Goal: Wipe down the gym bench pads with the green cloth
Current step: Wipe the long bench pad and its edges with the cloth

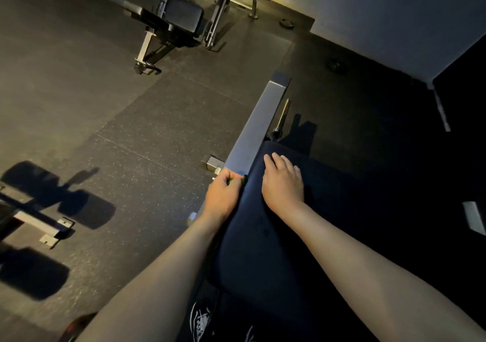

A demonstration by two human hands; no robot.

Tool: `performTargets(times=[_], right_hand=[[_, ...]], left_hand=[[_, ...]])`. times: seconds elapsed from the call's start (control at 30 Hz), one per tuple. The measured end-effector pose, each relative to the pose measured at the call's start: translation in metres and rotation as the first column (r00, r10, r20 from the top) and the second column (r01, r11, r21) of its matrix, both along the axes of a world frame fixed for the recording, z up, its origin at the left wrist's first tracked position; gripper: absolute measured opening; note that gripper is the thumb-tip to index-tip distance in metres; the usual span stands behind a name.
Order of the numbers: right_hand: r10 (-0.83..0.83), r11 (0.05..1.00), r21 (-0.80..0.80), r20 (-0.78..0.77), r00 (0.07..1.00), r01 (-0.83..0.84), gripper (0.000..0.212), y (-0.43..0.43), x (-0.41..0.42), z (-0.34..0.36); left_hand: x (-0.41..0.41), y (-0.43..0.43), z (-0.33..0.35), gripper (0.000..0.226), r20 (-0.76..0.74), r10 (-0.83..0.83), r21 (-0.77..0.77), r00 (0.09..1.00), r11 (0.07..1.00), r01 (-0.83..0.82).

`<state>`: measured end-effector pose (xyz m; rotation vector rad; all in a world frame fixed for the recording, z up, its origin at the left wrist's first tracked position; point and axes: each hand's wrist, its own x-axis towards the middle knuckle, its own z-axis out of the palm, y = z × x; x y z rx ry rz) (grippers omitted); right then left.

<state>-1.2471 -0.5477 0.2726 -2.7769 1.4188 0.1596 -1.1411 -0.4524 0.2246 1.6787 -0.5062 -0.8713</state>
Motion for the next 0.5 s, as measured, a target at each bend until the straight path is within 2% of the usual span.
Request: performTargets(times=[0.1, 0.2, 0.3, 0.4, 0.5], right_hand=[[-0.007, 0.999, -0.038, 0.0, 1.0, 0.007, 0.053, 0.012, 0.0, -0.001], [-0.028, 0.999, -0.033, -0.01, 1.0, 0.027, 0.053, 0.013, 0.005, -0.004], [-0.042, 0.999, -0.021, 0.007, 0.999, 0.042, 0.052, 0.011, 0.005, -0.007], [-0.053, 0.998, -0.02, 0.034, 0.998, 0.054, 0.049, 0.008, 0.004, -0.01], [-0.062, 0.998, -0.022, 0.013, 0.998, 0.062, 0.05, 0.007, 0.005, -0.011]], left_hand=[[0.0, -0.002, 0.001, 0.012, 0.068, -0.037, -0.064, 0.997, 0.997, 0.041], [0.01, -0.024, 0.005, 0.028, 0.121, -0.075, -0.134, 0.99, 0.987, 0.091], [0.015, -0.058, 0.004, 0.038, 0.045, -0.141, -0.15, 0.989, 0.978, 0.146], [0.015, -0.072, -0.009, 0.025, -0.064, -0.148, -0.182, 0.987, 0.974, 0.134], [0.014, -0.064, -0.019, 0.008, -0.027, -0.124, -0.213, 0.992, 0.97, 0.115]])
